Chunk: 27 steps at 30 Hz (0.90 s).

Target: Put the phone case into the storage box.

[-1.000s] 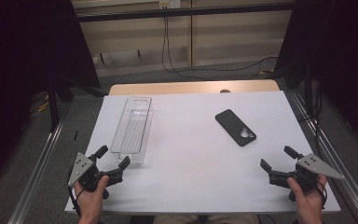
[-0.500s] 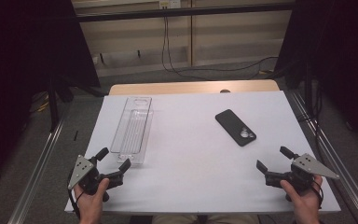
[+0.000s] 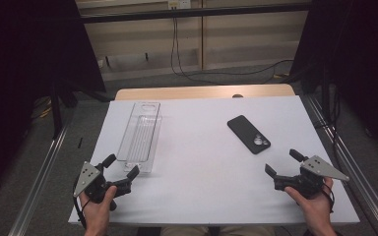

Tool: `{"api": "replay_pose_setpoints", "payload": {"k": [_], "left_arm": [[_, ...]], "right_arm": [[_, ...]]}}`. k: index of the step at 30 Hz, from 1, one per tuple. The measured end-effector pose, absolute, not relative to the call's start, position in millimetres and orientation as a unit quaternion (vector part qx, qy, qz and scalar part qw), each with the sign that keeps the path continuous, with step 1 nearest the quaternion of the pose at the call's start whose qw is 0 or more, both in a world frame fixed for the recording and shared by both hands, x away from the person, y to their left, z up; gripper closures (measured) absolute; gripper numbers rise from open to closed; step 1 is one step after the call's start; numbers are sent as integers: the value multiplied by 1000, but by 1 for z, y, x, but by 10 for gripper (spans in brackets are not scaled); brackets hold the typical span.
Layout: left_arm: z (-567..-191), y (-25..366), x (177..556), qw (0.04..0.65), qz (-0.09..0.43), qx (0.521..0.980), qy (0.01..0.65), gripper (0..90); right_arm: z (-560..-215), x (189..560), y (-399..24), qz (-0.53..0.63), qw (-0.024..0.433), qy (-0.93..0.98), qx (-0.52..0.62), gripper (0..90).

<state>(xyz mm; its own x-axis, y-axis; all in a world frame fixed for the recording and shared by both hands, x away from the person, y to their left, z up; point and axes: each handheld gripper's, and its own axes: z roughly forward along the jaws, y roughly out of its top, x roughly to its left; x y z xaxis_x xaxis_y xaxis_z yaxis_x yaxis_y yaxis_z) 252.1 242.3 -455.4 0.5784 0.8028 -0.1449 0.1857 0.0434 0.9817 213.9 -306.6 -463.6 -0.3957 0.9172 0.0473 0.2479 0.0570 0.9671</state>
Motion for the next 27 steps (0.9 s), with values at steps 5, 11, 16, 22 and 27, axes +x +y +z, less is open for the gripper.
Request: {"api": "replay_pose_setpoints", "payload": {"k": [5, 11, 16, 22, 27], "left_arm": [[-455, 243, 252, 603, 257, 654, 378, 27], [-455, 244, 252, 606, 259, 646, 386, 31], [-455, 245, 251, 604, 261, 645, 388, 31], [-455, 248, 252, 604, 262, 646, 387, 31], [-455, 247, 251, 606, 261, 644, 387, 31]], "right_arm": [[-462, 224, -302, 520, 327, 654, 441, 0], [-458, 236, -299, 524, 336, 650, 436, 0], [-454, 246, -297, 527, 338, 648, 434, 0], [-446, 261, -297, 528, 337, 645, 438, 0], [-441, 276, -296, 528, 342, 642, 437, 0]]}}
